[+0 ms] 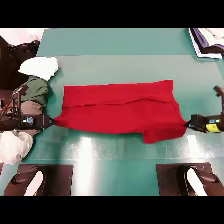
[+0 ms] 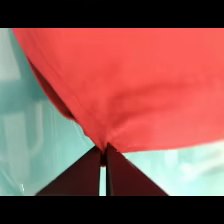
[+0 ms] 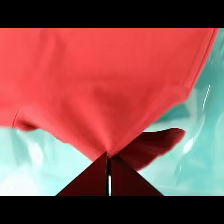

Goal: Fold the shirts.

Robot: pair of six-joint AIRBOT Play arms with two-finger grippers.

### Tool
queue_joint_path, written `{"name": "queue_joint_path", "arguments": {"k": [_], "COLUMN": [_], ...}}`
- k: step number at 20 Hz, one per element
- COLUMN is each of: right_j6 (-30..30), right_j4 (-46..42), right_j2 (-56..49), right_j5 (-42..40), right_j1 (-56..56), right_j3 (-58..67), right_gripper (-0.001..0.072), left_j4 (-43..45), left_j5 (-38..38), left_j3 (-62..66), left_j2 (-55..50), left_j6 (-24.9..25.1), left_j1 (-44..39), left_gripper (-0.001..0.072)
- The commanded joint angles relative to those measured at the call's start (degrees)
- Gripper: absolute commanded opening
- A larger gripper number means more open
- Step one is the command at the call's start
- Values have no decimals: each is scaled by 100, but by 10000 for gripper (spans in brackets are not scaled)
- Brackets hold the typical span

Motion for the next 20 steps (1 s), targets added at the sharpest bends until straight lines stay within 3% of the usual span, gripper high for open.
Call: {"name": "queue_joint_path", "arguments": {"k": [1,9,12,20], "right_j6": [-22,-201,-201,-201], "right_j4": [33,-35,-33,-22], "right_j2": [-350,-2358,-3106,-4848], "right_j5": [-693,-2358,-2798,-2942], "right_j1": [7,1034,1241,1292], "right_j3": [501,1847,2282,3414], "right_gripper": [13,12,13,18], "left_j4": [-28,-911,-1062,-1097], "left_j5": [1113,3303,3508,3316], "left_j3": [7,42,479,2177], "left_j2": [72,-898,-1757,-3960], "left_j6": [-28,68,339,332], "left_j1": [0,0,0,0], "left_gripper": [24,25,25,42]}}
